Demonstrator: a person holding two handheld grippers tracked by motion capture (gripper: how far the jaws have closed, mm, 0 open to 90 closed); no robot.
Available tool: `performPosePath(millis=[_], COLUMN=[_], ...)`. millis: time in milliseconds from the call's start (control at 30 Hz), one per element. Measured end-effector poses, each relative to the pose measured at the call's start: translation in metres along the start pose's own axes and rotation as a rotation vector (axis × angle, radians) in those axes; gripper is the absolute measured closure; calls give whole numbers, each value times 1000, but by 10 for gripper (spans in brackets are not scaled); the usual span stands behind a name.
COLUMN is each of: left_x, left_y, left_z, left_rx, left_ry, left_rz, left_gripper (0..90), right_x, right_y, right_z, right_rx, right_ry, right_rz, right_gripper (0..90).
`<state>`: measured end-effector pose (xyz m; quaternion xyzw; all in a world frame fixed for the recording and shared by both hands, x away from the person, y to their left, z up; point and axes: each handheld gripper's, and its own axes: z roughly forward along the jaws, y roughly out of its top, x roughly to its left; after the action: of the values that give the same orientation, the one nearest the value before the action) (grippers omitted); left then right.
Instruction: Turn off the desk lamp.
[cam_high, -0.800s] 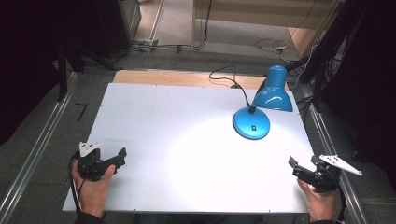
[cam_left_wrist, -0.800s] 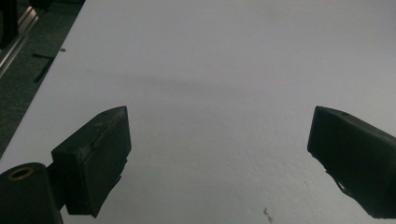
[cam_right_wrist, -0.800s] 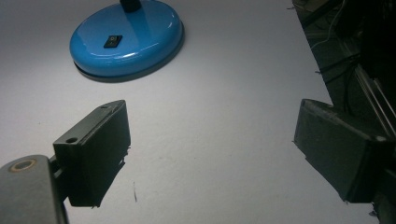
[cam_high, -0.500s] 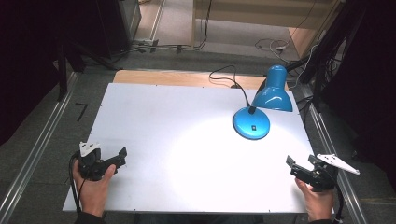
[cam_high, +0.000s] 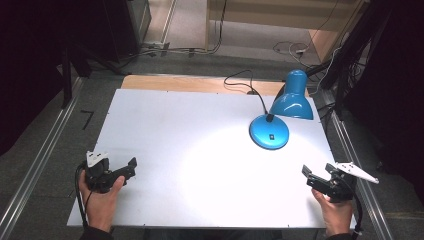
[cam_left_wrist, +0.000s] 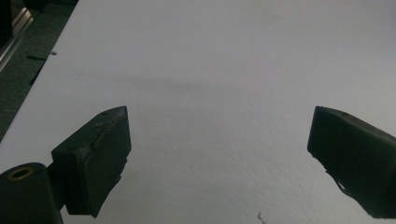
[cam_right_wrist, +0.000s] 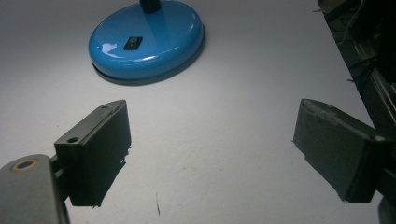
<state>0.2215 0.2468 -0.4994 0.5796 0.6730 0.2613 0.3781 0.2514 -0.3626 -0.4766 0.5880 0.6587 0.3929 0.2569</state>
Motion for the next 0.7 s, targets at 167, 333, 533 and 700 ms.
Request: performPosePath(millis=[167,333,533,700], left_x=[0,0,0,-1], left_y=[0,0,0,0], left_z=[-1,-1,-1,-1], left_rx=[-4,-3,2,-4], left_ry=[0,2,3,1], left_rz=[-2,-3,0,-3], left_gripper=[70,70,70,70], right_x=[3,5,8,12], right_y=[2,3,6,7], right_z=[1,2,4,5], right_rx=[-3,-3,-9,-7], right_ry=[5,7,16,21], right_rz=[-8,-14,-21,-23], right_gripper=[96,96,96,98])
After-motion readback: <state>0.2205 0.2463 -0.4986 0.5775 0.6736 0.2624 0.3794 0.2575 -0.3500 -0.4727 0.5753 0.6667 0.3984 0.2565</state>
